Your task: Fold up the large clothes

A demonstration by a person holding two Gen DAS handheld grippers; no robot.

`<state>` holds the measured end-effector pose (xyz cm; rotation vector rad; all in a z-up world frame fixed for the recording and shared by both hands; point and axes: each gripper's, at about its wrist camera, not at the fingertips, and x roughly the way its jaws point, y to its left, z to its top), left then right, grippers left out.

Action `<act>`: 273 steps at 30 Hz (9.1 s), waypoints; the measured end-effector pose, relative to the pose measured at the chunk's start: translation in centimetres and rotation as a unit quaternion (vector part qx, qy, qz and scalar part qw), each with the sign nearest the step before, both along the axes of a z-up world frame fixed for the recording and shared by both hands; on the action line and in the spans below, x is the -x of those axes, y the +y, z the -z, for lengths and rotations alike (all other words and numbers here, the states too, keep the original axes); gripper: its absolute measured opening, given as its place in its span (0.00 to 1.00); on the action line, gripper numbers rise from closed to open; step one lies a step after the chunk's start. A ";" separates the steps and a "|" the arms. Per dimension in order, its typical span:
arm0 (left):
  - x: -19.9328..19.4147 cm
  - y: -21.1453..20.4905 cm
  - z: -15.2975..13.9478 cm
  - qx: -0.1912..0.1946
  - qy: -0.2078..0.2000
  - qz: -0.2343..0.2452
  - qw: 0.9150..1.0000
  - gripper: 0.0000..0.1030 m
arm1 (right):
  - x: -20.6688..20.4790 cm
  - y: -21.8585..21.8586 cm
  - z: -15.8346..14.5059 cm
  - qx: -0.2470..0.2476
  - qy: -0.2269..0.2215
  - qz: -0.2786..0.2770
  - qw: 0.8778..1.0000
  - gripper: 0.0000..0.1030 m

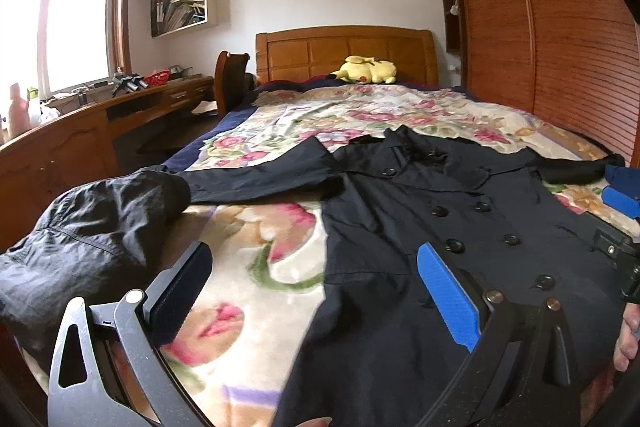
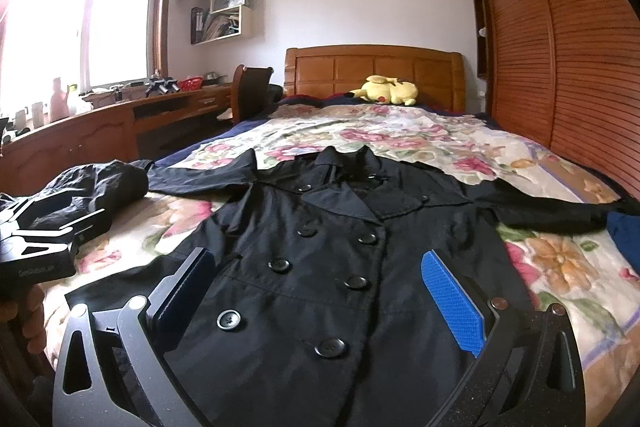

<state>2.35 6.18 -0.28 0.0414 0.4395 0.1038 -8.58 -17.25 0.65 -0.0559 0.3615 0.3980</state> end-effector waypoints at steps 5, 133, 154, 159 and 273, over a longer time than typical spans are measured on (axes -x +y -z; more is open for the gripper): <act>-1.6 1.2 0.3 -0.012 0.015 -0.009 1.000 1.00 | -0.9 1.2 -0.5 0.010 -0.003 -0.010 1.000 1.00; -14.8 2.7 2.0 -0.011 0.153 0.068 0.986 0.75 | -12.7 1.8 -0.7 0.078 0.063 -0.057 0.993 1.00; -23.9 8.9 7.6 0.002 0.240 -0.014 0.971 0.75 | -13.2 2.4 -0.3 0.095 0.068 -0.066 0.991 1.00; -24.7 8.9 8.0 0.009 0.241 -0.009 0.970 0.70 | -13.4 2.5 -0.2 0.098 0.070 -0.068 0.990 1.00; -3.0 6.8 -0.8 0.058 0.006 0.059 0.997 0.79 | -19.2 12.2 0.3 0.115 0.141 -0.144 0.973 0.04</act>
